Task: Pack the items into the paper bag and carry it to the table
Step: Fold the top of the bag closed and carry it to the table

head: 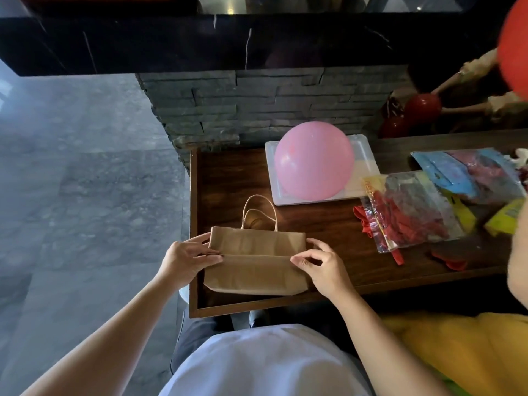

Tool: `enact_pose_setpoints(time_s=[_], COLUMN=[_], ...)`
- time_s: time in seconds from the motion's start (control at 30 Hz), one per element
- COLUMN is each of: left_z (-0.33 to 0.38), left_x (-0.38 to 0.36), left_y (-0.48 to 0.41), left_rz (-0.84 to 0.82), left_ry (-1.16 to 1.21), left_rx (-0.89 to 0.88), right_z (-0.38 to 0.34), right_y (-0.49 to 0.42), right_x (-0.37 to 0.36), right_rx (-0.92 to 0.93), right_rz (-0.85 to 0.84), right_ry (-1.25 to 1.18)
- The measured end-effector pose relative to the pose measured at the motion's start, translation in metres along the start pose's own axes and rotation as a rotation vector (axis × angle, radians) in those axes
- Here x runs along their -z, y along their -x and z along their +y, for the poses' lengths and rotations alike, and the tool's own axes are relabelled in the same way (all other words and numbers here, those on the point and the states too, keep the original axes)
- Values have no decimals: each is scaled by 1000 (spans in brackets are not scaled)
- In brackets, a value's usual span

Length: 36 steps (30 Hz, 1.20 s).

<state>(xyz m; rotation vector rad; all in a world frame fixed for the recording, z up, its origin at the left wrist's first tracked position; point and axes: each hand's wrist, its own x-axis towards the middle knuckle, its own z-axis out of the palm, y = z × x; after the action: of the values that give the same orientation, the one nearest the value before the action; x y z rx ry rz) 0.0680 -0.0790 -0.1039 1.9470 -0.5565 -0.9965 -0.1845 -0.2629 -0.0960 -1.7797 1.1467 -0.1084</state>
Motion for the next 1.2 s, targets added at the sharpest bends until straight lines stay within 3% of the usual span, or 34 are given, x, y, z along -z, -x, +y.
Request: enact_pose_setpoints(time_s=[0.23, 0.4, 0.53, 0.7, 0.9, 1.03, 1.13, 1.2], left_z=[-8, -13, -14, -19, -16, -8, -9, -13], left_x=[2, -9, -30, -42, -40, -39, -41, -42], left_y=[-4, 4, 2, -2, 0, -4, -6, -8], left_rz=[-112, -228, -113, 4, -1, -5, -9, -14], left_ry=[242, 308, 393, 433, 408, 383, 380, 397], left_rx=[87, -4, 32, 2, 9, 45, 78, 108], right_z=[2, 7, 4, 7, 31, 31, 27, 21], right_y=[-7, 4, 6, 4, -4, -10, -9, -9], right_x=[-7, -4, -14, -32, -18, -7, -15, -27], right_rx=[-43, -121, -106, 24, 182, 172, 123, 17], right_rz=[14, -176, -144, -122, -196, -195, -208, -197], right_ry=[-93, -332, -463, -331, -79, 28, -58, -261])
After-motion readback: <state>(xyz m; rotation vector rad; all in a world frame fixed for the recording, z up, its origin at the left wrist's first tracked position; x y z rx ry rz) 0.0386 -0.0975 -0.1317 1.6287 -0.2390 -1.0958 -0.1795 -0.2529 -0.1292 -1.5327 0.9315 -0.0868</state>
